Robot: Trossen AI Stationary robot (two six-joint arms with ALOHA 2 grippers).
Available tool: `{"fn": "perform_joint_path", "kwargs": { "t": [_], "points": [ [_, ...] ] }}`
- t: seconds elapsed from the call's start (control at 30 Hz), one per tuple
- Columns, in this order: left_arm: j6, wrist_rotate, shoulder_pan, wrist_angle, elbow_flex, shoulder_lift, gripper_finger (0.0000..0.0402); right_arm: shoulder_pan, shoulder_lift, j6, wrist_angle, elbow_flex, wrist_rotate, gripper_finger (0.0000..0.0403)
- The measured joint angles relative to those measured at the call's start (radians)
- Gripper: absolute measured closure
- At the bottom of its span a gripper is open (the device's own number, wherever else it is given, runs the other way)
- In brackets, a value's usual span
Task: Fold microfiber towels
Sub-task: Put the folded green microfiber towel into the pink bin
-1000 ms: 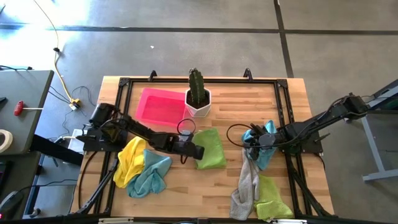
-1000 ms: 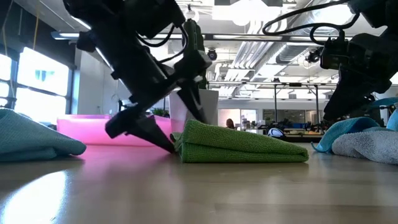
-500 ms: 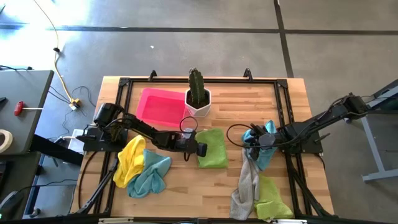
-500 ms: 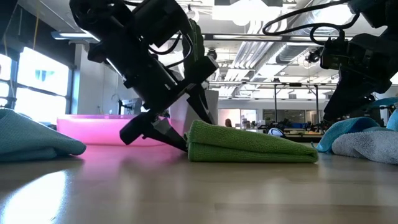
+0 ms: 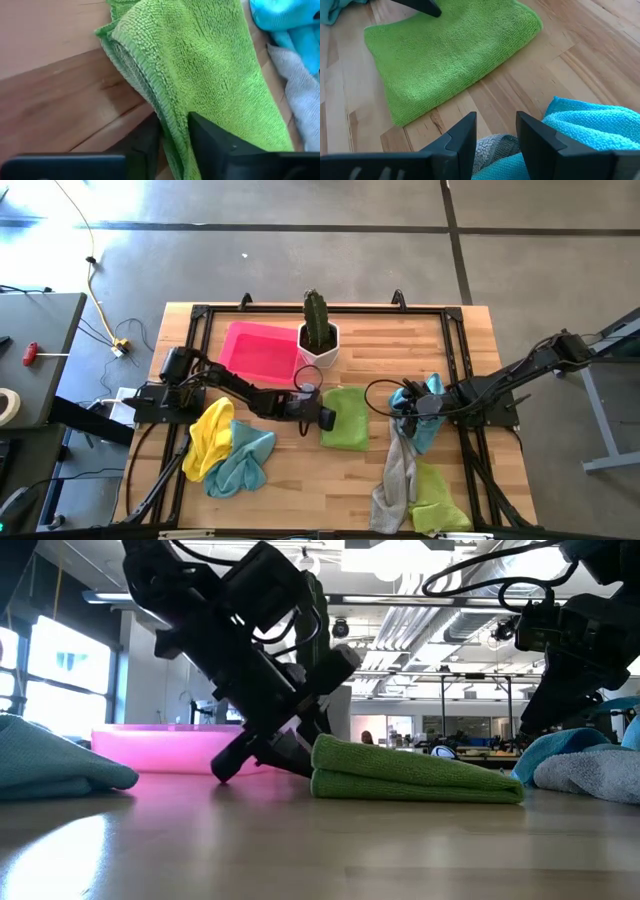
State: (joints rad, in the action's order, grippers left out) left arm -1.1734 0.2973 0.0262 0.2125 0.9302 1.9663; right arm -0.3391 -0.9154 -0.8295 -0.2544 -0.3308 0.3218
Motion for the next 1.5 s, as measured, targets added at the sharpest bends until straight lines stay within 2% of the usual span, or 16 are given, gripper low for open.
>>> {"fn": "perform_joint_path", "kwargs": {
  "t": [0.17, 0.4, 0.53, 0.67, 0.9, 1.07, 1.33, 1.5],
  "points": [
    [0.124, -0.039, -0.013, 0.021, -0.002, 0.001, 0.0389, 0.000, 0.000, 0.000, 0.000, 0.000, 0.000, 0.0274],
    [0.258, -0.127, -0.013, 0.030, 0.004, -0.024, 0.0398, 0.000, 0.000, 0.000, 0.000, 0.000, 0.000, 0.0274],
    [0.336, -0.153, -0.011, -0.001, 0.006, -0.108, 0.0398, 0.000, 0.000, 0.000, 0.000, 0.000, 0.000, 0.0274],
    [0.454, -0.162, -0.027, -0.135, 0.012, -0.224, 0.0400, 0.000, 0.000, 0.000, 0.000, 0.000, 0.000, 0.0274],
    [0.725, -0.136, -0.121, -0.539, 0.051, -0.436, 0.0400, 0.000, 0.000, 0.000, 0.001, 0.000, 0.000, 0.0274],
    [0.797, -0.098, -0.218, -0.745, 0.060, -0.529, 0.0401, 0.000, 0.000, -0.001, 0.001, 0.000, 0.000, 0.0274],
    [1.051, -0.046, -0.381, -0.831, 0.061, -0.571, 0.0401, 0.000, 0.000, -0.002, 0.001, 0.000, 0.000, 0.0274],
    [1.124, -0.047, -0.471, -0.855, 0.061, -0.575, 0.0401, 0.000, 0.000, -0.002, 0.001, 0.000, 0.000, 0.0274]
  ]
}}
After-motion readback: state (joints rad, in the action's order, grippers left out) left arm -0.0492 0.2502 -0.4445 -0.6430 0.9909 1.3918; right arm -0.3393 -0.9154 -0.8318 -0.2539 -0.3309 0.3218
